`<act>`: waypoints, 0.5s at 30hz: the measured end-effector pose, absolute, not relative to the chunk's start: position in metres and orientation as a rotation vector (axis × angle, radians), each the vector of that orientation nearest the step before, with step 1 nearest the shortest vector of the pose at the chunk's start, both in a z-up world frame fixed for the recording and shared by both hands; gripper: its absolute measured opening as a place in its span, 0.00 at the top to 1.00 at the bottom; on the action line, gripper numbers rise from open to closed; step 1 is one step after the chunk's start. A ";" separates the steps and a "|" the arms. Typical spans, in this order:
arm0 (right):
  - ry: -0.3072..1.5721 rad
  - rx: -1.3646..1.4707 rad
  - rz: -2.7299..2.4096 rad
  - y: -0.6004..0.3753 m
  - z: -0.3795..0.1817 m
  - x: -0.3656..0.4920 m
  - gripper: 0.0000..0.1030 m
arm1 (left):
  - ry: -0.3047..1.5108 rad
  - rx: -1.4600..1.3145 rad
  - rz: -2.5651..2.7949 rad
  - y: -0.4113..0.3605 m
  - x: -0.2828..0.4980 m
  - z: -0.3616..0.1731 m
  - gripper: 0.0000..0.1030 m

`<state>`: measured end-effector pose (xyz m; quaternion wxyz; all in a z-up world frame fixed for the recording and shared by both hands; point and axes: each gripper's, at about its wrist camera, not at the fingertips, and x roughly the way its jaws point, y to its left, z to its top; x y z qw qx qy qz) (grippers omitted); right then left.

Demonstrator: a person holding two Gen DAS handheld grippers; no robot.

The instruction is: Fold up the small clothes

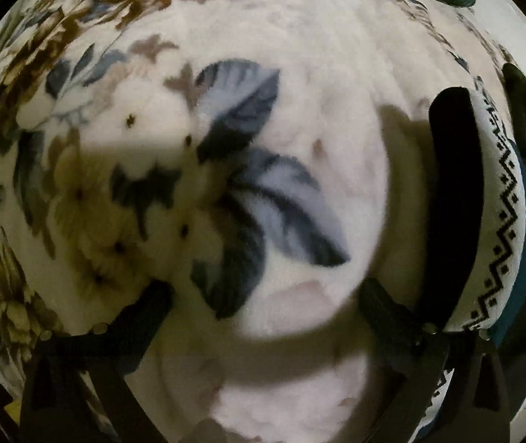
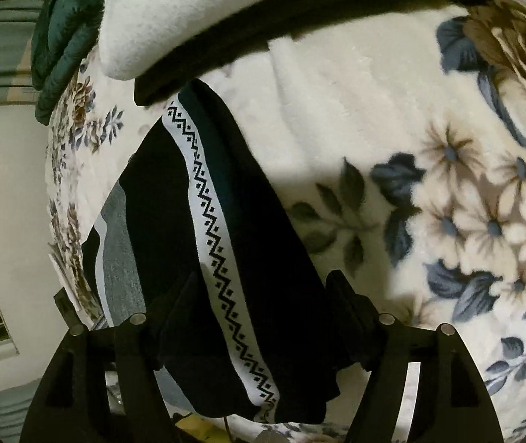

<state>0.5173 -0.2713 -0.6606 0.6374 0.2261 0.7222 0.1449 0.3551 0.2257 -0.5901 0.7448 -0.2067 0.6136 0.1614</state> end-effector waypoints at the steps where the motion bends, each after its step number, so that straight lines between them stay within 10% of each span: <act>1: 1.646 0.514 0.331 -0.272 -0.660 0.518 0.28 | 1.335 -0.460 0.365 0.225 0.354 -0.589 0.00; 15: 1.745 0.728 0.543 -0.283 -0.716 0.533 0.24 | 1.250 -0.827 -0.046 0.187 0.360 -0.556 0.00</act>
